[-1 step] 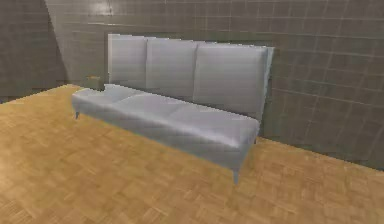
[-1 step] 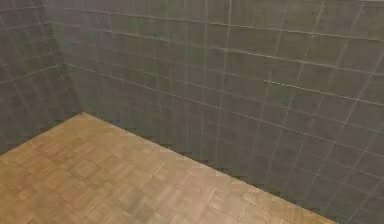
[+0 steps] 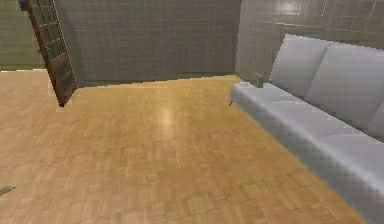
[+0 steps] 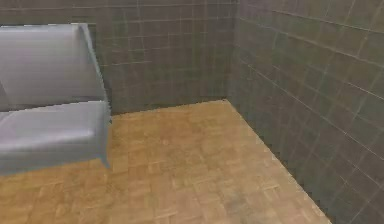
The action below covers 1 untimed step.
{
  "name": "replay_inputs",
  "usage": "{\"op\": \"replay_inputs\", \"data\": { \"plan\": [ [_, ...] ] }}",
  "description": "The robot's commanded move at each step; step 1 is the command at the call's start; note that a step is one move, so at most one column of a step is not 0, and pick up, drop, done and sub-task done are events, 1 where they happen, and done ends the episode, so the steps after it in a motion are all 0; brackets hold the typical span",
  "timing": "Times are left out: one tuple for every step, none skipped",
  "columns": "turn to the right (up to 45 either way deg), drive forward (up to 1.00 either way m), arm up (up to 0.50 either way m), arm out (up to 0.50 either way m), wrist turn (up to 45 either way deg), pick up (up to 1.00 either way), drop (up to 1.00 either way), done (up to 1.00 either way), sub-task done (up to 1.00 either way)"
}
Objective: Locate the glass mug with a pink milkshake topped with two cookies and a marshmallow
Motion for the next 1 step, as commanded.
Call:
{"op": "replay_inputs", "data": {
  "plan": [
    [-45.0,0.00,0.00,0.00,0.0,0.00,0.00,0.00,0.00]
  ]
}}
